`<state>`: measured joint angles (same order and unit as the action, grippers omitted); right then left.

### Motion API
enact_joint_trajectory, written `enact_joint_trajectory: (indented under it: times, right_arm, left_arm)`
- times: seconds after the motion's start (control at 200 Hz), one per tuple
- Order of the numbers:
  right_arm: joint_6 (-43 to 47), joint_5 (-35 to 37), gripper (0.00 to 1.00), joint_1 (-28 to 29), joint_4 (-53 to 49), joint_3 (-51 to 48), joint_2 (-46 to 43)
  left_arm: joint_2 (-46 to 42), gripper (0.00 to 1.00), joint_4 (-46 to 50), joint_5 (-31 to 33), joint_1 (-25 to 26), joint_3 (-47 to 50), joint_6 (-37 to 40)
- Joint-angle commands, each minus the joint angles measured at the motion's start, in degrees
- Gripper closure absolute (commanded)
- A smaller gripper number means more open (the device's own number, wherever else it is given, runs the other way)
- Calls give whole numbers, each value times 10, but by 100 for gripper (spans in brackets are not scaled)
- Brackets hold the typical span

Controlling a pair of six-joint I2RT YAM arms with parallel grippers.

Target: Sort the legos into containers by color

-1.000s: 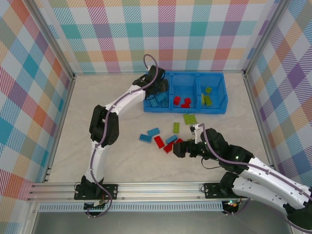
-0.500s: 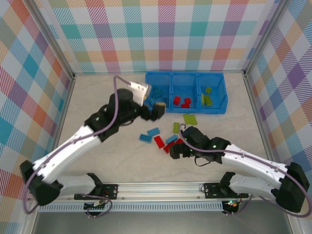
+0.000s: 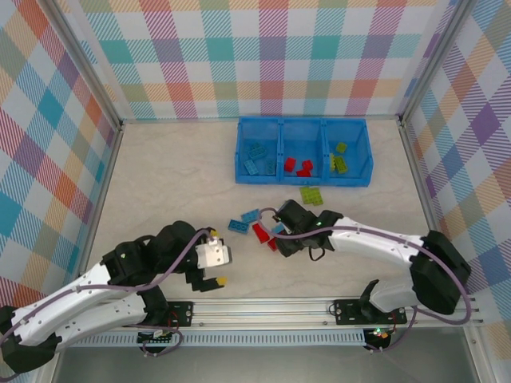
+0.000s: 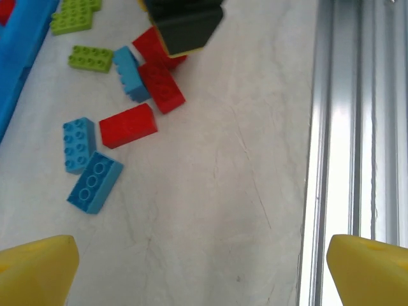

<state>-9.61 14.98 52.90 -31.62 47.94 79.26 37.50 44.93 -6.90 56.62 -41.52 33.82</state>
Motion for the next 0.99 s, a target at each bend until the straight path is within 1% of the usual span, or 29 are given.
enact_joint_trajectory:
  times: [0.0, 0.055, 0.24, 0.375, 0.505, 0.645, 0.725, 0.815, 0.915, 0.99]
  right_arm:
    - [27, 23, 37, -2, -36, 25, 39]
    - [27, 32, 44, -2, -46, 32, 56]
    - [23, 32, 47, -2, -52, 38, 85]
    - [19, 29, 60, -1, -59, 48, 99]
    - [16, 34, 64, -2, -62, 54, 109]
    - [15, 34, 73, -2, -65, 56, 112]
    - [13, 34, 75, -2, -71, 57, 104]
    - [14, 27, 75, -2, -74, 56, 83]
    - [8, 18, 76, -2, -72, 52, 39]
    - [-4, 24, 77, -2, -68, 50, -6]
  left_arm:
    - [-22, 0, -29, -50, 5, 19, 77]
    - [-20, 0, -27, -51, 5, 18, 86]
    - [-11, 0, -21, -45, 5, 25, 91]
    - [-15, 0, -26, -44, 5, 32, 90]
    - [-18, 0, -28, -43, 5, 34, 90]
    - [-19, 0, -30, -44, 5, 37, 90]
    - [-20, 0, -31, -43, 5, 37, 90]
    - [-22, 0, -34, -45, 5, 38, 90]
    - [-26, 0, -39, -50, 5, 39, 90]
    - [-34, 0, -52, -44, 4, 40, 88]
